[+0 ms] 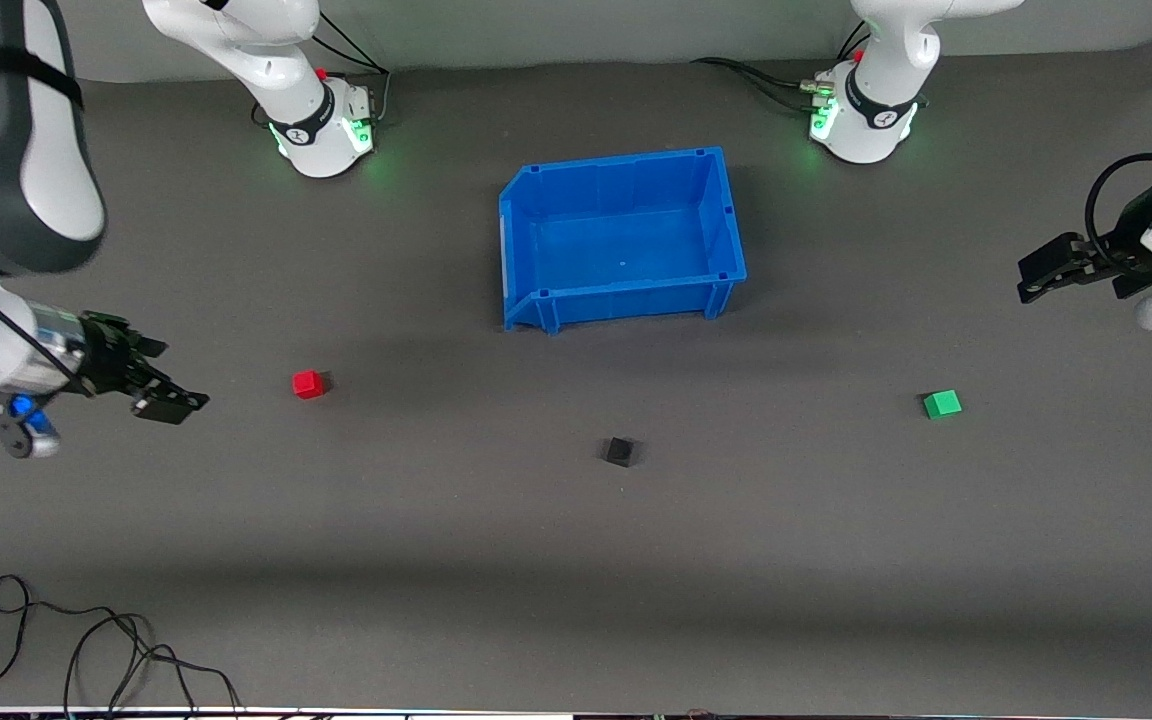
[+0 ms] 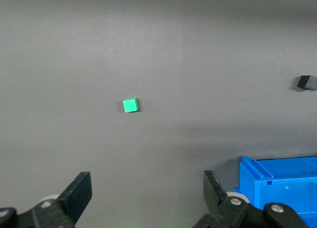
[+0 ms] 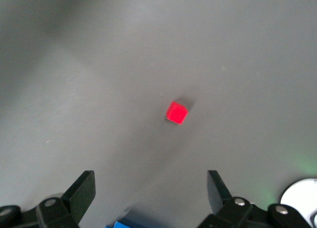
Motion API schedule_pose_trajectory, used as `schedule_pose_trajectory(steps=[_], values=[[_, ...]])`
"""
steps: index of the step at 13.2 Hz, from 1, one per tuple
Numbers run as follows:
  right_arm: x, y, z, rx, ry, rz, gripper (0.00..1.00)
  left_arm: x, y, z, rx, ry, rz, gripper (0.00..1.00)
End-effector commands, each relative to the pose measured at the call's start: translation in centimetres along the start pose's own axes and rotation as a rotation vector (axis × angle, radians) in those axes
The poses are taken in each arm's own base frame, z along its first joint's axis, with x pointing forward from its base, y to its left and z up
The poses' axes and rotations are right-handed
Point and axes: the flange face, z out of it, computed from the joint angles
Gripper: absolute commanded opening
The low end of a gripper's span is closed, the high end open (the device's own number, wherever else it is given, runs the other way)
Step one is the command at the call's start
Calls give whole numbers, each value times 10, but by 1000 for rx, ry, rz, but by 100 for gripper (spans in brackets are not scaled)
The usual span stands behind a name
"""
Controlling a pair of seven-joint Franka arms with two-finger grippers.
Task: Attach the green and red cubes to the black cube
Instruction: 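Move the right gripper down toward the red cube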
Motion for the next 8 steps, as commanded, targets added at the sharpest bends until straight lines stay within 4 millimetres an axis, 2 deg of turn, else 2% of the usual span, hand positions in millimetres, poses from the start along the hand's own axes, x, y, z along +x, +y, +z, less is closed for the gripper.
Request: schedule_pose_trajectory(steps=[1, 4, 8], values=[[0, 1, 50, -49, -16, 138, 100, -4, -2, 0, 0, 4, 13, 100], [2, 13, 134, -38, -1, 180, 100, -7, 11, -3, 8, 4, -17, 100], [1, 28, 228, 16, 35, 189, 100, -3, -2, 1, 7, 4, -44, 100]])
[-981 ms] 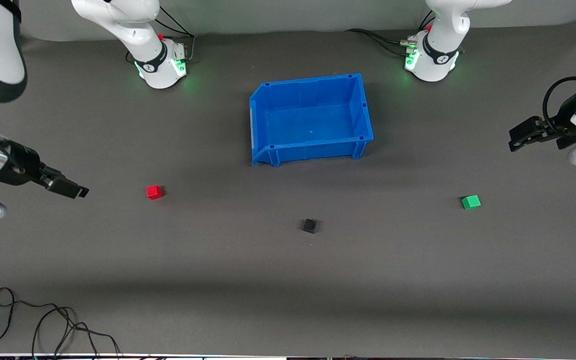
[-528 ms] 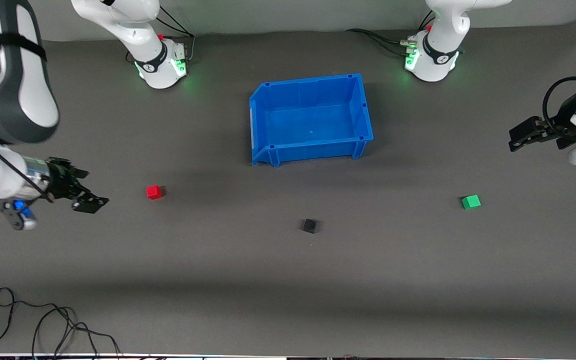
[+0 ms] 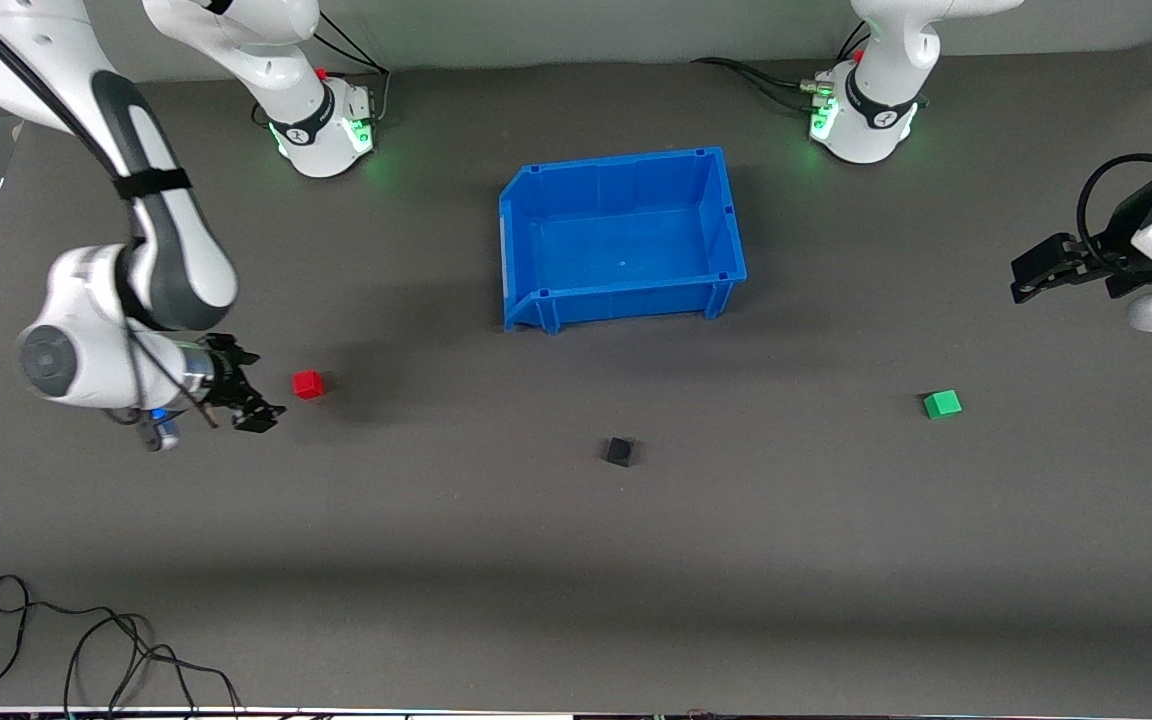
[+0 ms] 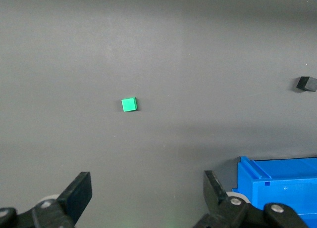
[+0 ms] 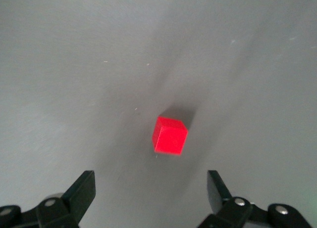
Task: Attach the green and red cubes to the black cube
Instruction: 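Grasp the red cube with the right gripper while the left gripper approaches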
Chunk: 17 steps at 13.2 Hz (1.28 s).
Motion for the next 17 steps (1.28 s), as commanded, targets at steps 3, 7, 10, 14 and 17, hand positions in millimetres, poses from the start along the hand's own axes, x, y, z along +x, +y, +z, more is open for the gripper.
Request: schedule_pose_trajectory(steps=[3, 7, 10, 14, 17], values=[[-3, 13, 59, -6, 10, 82, 100, 0, -8, 2, 5, 8, -78, 100], [-4, 16, 68, -14, 8, 175, 100, 10, -31, 8, -8, 23, -347, 100], [-9, 10, 73, -9, 17, 218, 100, 20, -53, 23, -3, -1, -675, 100], [4, 15, 82, 3, 32, 235, 100, 35, -82, 67, 45, -87, -946, 100], [4, 15, 88, -8, 30, 233, 96, 55, -97, 120, 103, -151, -1186, 100]])
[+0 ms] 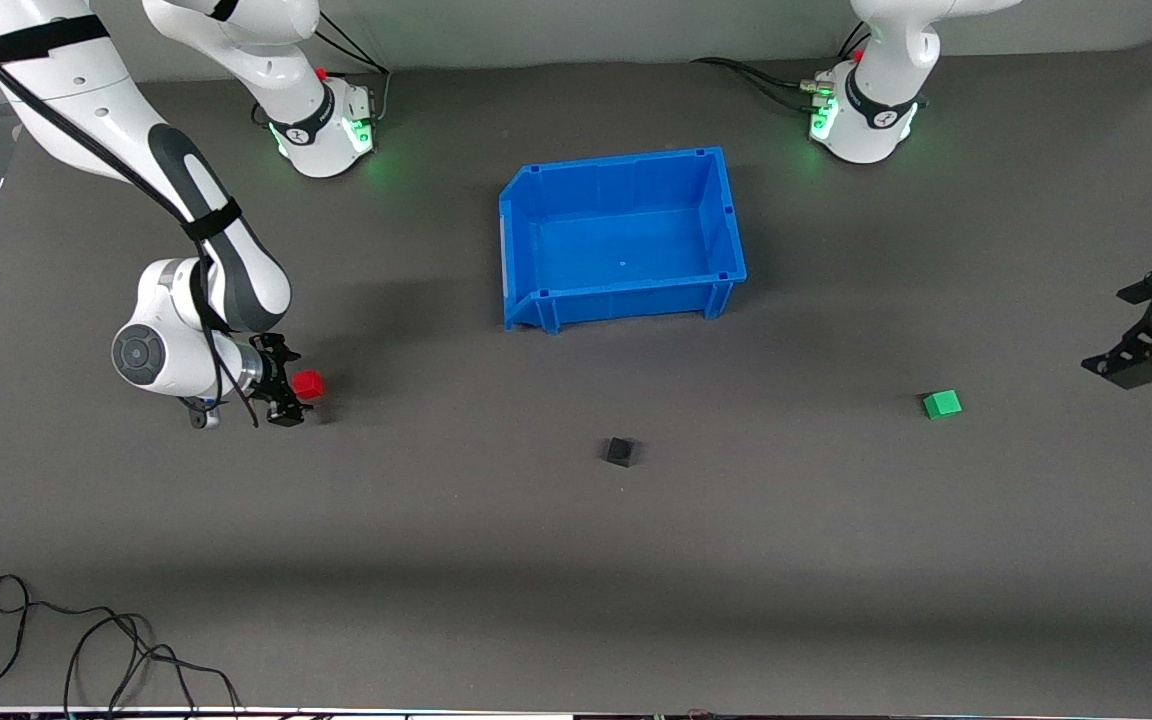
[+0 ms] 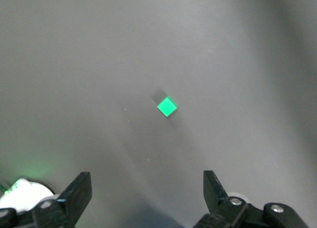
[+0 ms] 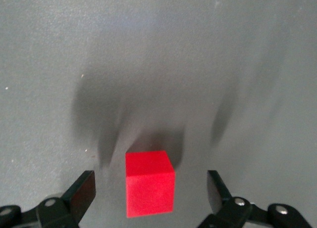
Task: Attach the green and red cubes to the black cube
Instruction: 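Grasp the red cube with the right gripper while the left gripper approaches, then carry the red cube toward the black cube while the left gripper grasps green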
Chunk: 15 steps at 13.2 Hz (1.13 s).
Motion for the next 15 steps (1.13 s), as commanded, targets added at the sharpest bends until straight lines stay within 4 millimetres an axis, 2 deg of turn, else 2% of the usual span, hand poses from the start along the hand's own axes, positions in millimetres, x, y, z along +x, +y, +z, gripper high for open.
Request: schedule_pose_trajectory(steps=[1, 2, 3, 4, 5, 6, 7, 8, 9, 11, 12, 14, 15], values=[[-4, -1, 4, 2, 21, 4, 79, 16, 19, 50, 70, -28, -212, 100], [-7, -2, 5, 0, 22, -2, 72, 19, 24, 64, 85, -37, -241, 100], [-8, -3, 5, 1, 25, -7, 56, 22, 27, 74, 86, -59, -264, 100], [-8, -3, 3, 2, 32, -14, 38, 36, 21, 84, 77, -79, -327, 100], [-9, -4, 3, 3, 34, -15, 28, 40, 21, 93, 57, -104, -358, 100], [-9, -5, 1, 6, 35, -17, 23, 48, 14, 106, 33, -115, -390, 100], [-8, -7, -3, 13, 36, -14, 22, 56, 6, 119, 16, -110, -442, 100], [-9, -17, -16, 37, 42, -1, 22, 60, 5, 131, -7, -96, -501, 100], [-20, -27, -25, 48, 47, 12, 22, 61, 8, 147, -22, -86, -553, 100], [-55, -59, -66, 54, 53, 23, 22, 62, 11, 177, -50, -70, -664, 100], [-66, -83, -81, 39, 44, 61, 22, 59, 13, 188, -58, -63, -706, 100], [-110, -129, -101, 24, 40, 120, 22, 55, 19, 214, -32, -60, -762, 100], [-124, -146, -104, 44, 37, 157, 22, 47, 27, 229, -16, -52, -776, 100]])
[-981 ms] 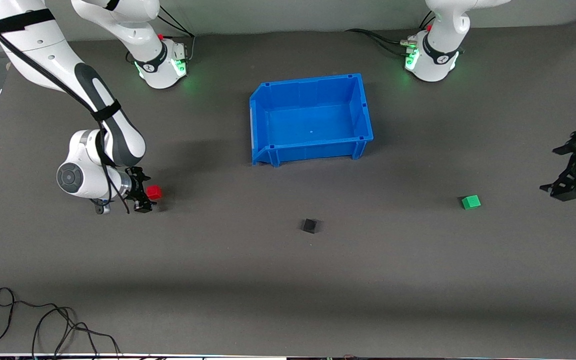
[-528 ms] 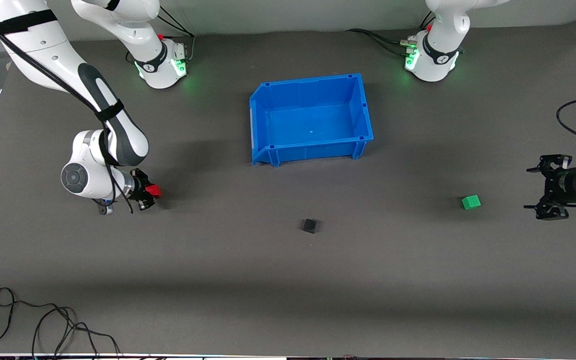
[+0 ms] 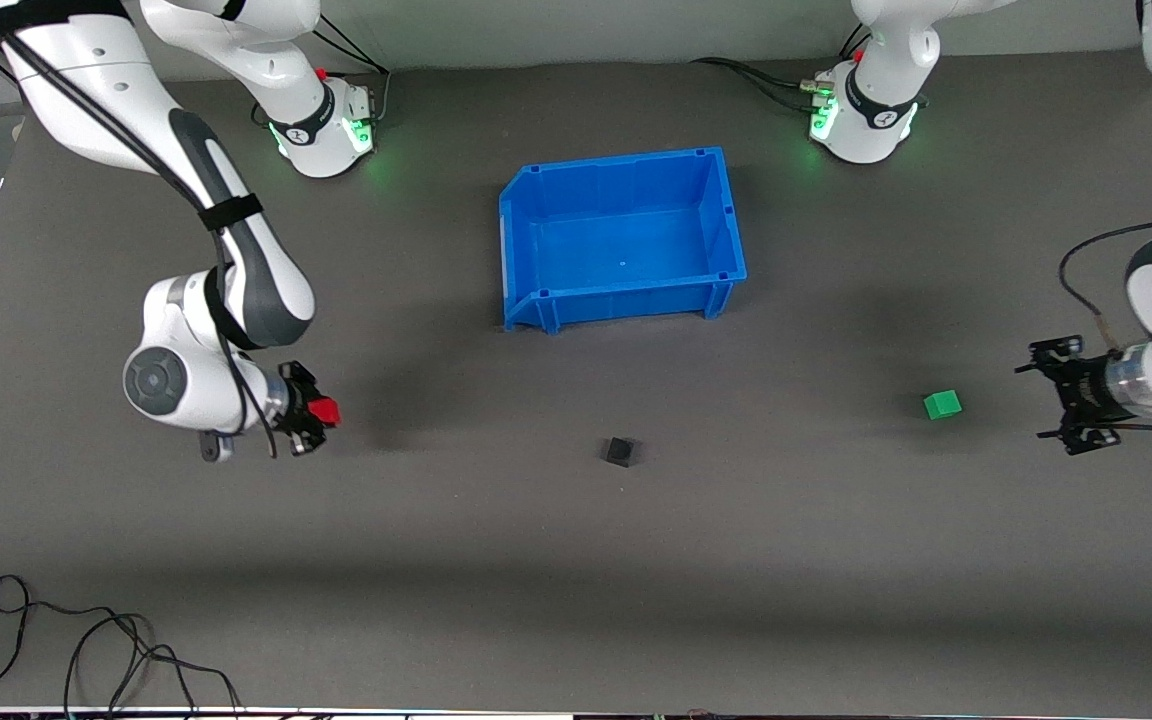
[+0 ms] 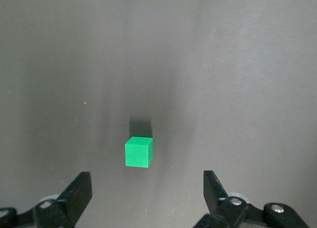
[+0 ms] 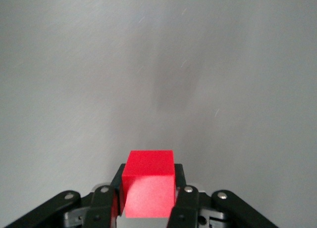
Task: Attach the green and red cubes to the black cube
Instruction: 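Carry the red cube toward the black cube while the left gripper grasps green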
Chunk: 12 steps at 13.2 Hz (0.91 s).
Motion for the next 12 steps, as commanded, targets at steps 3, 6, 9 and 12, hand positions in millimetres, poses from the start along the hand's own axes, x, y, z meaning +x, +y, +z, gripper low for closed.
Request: schedule_pose_trajectory(steps=[3, 6, 9, 12], values=[[-72, -78, 8, 36, -70, 191, 22, -39, 1, 63, 31, 45, -83, 100], [-117, -93, 15, 36, -196, 233, 20, -38, -2, 97, 43, 90, -65, 100], [-157, -107, 17, 71, -239, 321, 20, -29, -14, 123, 41, 120, -43, 99], [-211, -114, 34, 163, -315, 387, 17, -30, -19, 139, 27, 120, -33, 99]])
